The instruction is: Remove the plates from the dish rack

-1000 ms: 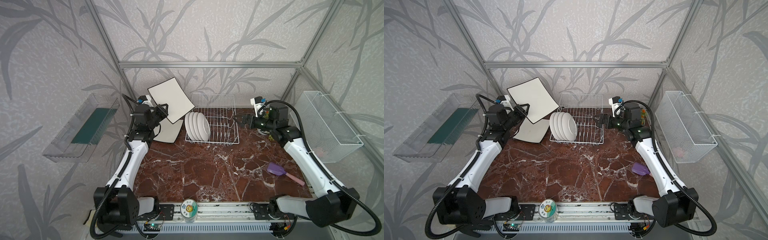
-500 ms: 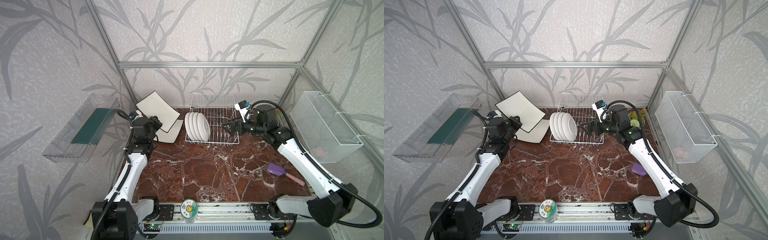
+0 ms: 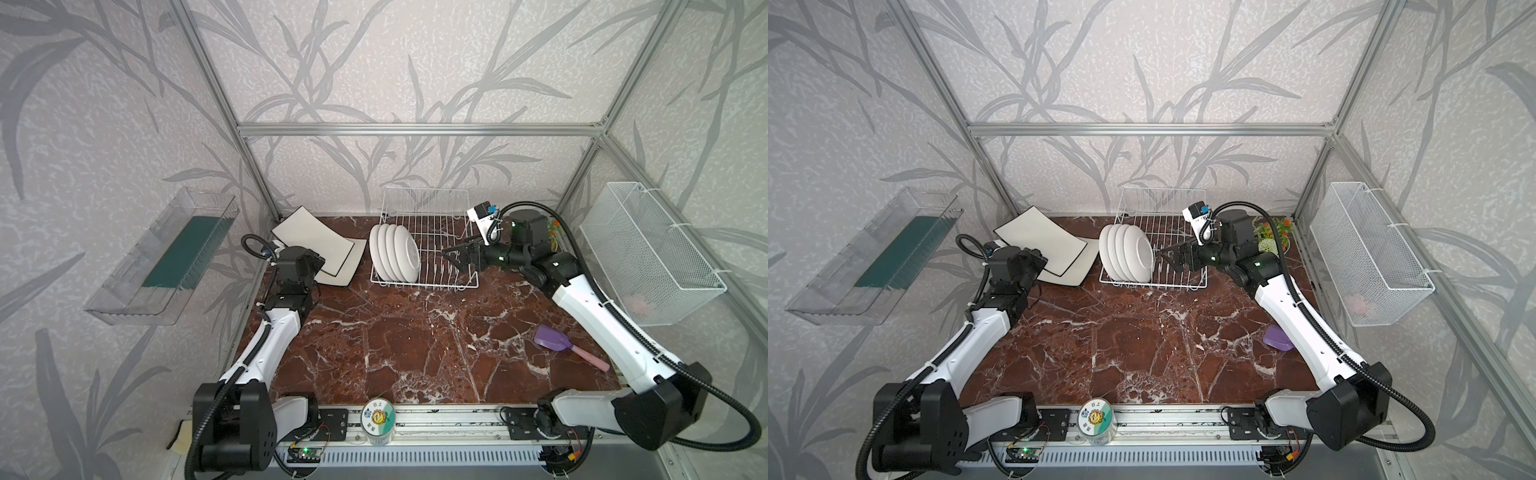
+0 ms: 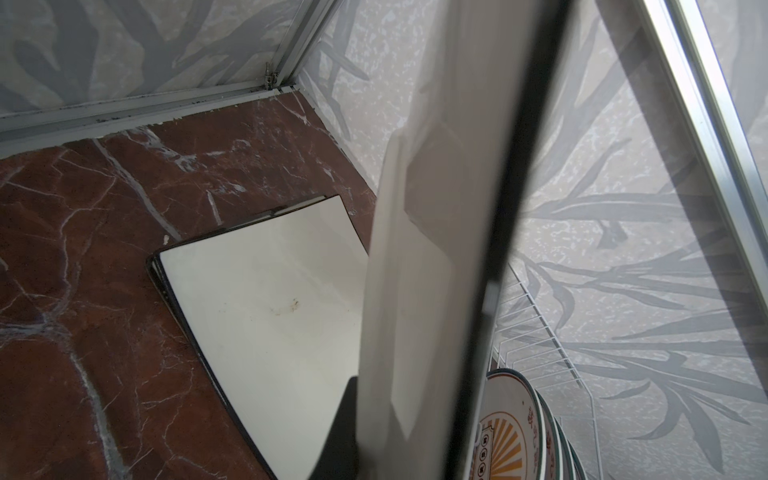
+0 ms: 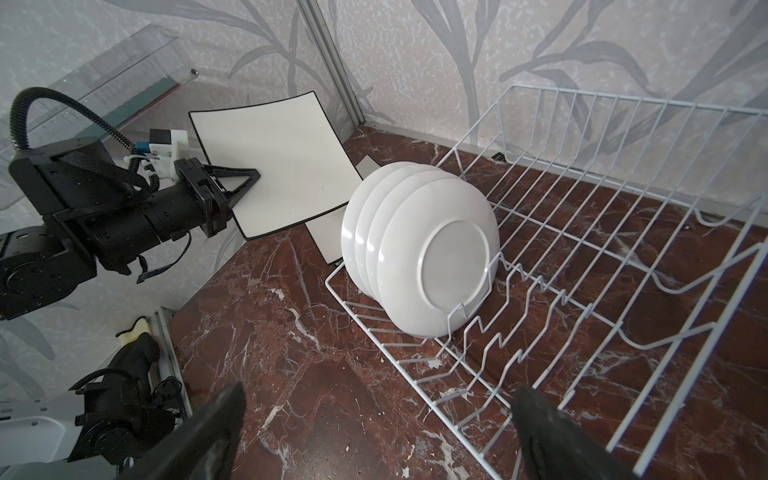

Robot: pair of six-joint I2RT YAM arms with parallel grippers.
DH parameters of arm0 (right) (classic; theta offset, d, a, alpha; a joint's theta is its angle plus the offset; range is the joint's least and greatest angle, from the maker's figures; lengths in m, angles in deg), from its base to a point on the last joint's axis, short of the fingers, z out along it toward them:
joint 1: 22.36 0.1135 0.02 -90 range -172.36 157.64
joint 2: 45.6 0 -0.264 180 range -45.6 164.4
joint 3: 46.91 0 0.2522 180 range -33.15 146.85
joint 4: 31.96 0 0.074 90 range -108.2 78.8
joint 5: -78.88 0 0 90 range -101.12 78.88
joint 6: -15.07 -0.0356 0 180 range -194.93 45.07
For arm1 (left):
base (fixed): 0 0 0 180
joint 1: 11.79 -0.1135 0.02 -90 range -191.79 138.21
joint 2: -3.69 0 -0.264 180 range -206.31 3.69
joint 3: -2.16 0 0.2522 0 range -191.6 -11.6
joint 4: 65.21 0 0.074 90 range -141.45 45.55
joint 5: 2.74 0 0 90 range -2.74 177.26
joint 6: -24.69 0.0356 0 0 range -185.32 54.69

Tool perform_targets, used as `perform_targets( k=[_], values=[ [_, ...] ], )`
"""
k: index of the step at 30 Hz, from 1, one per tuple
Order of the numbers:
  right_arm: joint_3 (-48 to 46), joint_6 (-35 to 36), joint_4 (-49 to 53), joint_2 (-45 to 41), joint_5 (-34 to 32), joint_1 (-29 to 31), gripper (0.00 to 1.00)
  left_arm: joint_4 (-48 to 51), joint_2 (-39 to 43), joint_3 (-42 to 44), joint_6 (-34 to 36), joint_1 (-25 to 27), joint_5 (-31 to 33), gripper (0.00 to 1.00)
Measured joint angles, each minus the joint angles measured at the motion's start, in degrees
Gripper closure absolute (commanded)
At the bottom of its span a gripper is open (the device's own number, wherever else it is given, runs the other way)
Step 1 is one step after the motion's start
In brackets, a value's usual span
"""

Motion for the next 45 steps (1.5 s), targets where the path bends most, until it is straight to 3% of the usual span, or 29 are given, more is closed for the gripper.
perform_targets(
  k=[32,45],
  values=[
    [-1.64,1.42,-0.98,2.03,-0.79,1.97,0.01,-31.01,-21.27,7.43,-13.77,-3.74,-3.69,1.00],
    [-1.62,1.51,-0.94,2.56,-1.57,2.01,0.01,-33.97,-25.99,7.41,-17.81,-4.02,-6.47,1.00]
  ],
)
